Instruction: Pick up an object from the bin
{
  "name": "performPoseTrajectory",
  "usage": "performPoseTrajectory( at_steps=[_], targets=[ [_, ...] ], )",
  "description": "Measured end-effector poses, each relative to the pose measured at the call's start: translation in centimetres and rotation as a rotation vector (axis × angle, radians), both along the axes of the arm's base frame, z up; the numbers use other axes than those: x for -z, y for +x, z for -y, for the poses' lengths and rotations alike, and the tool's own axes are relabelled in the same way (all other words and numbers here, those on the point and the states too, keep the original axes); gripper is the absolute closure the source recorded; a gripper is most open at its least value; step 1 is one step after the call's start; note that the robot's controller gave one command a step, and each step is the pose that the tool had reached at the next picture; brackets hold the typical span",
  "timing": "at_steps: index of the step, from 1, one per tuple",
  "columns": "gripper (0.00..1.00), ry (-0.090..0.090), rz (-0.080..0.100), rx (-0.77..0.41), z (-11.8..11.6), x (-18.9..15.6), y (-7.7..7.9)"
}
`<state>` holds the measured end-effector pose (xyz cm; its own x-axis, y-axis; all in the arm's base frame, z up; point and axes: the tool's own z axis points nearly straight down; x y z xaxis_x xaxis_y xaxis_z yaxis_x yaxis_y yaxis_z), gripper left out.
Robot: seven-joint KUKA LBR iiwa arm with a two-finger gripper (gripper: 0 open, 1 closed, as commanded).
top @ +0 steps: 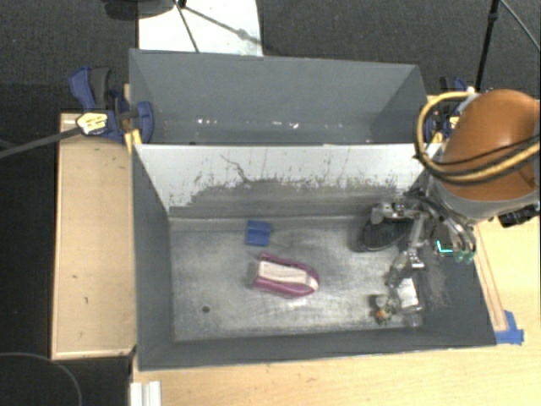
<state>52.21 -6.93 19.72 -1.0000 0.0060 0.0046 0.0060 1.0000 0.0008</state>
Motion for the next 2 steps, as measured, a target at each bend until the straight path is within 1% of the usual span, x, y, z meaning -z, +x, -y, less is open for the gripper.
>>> performPoseTrajectory(
  at_steps=[1,2],
  targets=[
    [0.0,-0.002,0.012,0.195,6.3,12.7,5.7],
    [0.0,-0.001,0.005,-0.155,7.3,9.6,-2.9]
  ],
)
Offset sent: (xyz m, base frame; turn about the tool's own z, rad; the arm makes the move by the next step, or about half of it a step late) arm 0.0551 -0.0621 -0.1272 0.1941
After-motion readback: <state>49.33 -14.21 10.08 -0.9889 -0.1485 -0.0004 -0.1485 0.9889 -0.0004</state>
